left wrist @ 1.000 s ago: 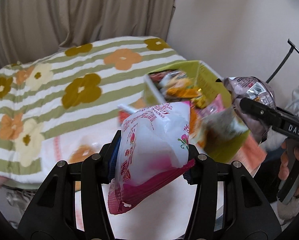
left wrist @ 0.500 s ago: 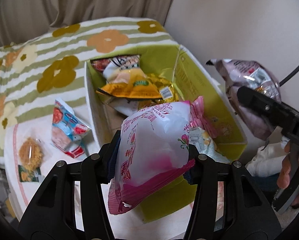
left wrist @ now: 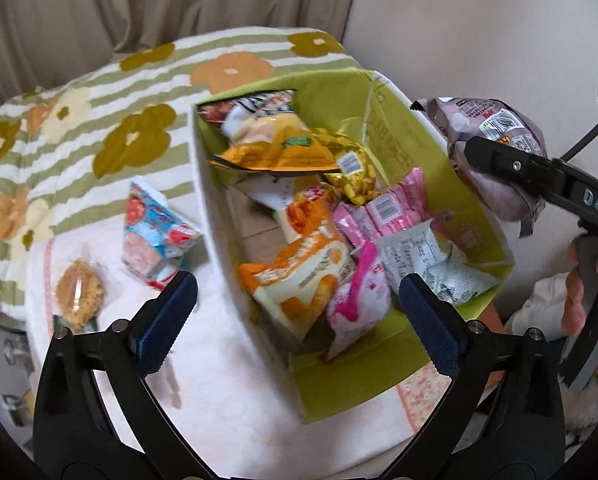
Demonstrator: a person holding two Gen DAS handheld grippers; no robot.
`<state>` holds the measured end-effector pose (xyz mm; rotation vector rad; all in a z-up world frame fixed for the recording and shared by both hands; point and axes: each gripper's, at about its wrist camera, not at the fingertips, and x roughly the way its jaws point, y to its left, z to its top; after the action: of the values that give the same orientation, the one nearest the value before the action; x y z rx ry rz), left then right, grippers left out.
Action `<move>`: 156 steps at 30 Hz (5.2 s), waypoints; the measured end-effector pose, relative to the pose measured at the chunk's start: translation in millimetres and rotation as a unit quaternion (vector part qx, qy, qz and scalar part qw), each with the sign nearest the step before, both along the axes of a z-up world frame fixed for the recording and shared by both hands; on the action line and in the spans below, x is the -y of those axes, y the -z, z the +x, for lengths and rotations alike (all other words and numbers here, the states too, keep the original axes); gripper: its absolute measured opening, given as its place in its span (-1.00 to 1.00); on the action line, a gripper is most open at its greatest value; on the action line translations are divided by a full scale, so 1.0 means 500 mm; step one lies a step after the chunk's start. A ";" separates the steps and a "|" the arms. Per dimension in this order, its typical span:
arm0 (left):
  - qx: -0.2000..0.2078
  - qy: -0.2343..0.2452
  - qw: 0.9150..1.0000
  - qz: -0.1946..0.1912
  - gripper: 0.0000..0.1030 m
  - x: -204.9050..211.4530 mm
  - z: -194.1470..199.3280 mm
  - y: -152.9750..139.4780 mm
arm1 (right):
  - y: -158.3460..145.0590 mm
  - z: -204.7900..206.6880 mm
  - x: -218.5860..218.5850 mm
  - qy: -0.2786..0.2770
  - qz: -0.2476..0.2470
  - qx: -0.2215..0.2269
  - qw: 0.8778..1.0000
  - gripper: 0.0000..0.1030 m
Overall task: Organize snacks
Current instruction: 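Carry pink pack and brown bag into the yellow-green box and open both tools, then move both tools back over the waffle pack and white square pack, then grasp the wrapped waffle with left tool while right tool grasps white square pack, then carry waffle and white pack into the yellow-green box and open both tools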
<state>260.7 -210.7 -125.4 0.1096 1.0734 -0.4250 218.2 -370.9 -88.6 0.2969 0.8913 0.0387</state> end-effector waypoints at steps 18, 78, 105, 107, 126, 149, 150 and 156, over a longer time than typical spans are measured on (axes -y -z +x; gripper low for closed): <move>0.027 -0.034 0.999 -0.010 0.95 -0.066 -0.018 -0.030 | 0.013 0.028 -0.045 -0.043 -0.040 0.015 0.998 0.98; -0.064 0.170 0.982 0.048 0.95 -0.523 0.243 0.257 | 0.317 -0.022 -0.731 0.044 -0.020 -0.120 0.992 0.98; -0.065 0.188 0.976 0.084 0.49 -0.501 0.249 0.351 | 0.393 0.004 -0.769 0.045 -0.114 -0.115 0.986 0.98; -0.067 0.188 0.977 0.082 0.47 -0.502 0.246 0.348 | 0.394 0.005 -0.768 0.044 -0.117 -0.114 0.986 0.98; -0.042 0.139 0.988 0.058 0.46 -0.561 0.206 0.271 | 0.362 -0.019 -0.754 0.024 -0.119 -0.087 0.989 0.43; 0.066 0.104 0.992 -0.002 0.47 -0.333 0.111 -0.070 | -0.028 -0.089 -0.441 0.018 -0.121 0.027 0.992 0.43; 0.064 0.097 0.993 -0.005 0.47 -0.309 0.103 -0.075 | -0.031 -0.093 -0.421 0.015 -0.121 0.028 0.992 0.43; 0.055 0.071 0.996 -0.024 0.47 -0.155 0.051 -0.080 | -0.053 -0.113 -0.270 -0.007 -0.126 0.036 0.991 0.43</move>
<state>286.0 -133.0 -85.6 0.1656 0.9495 -0.5653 161.9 -235.6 -62.3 0.0524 0.8158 -0.0491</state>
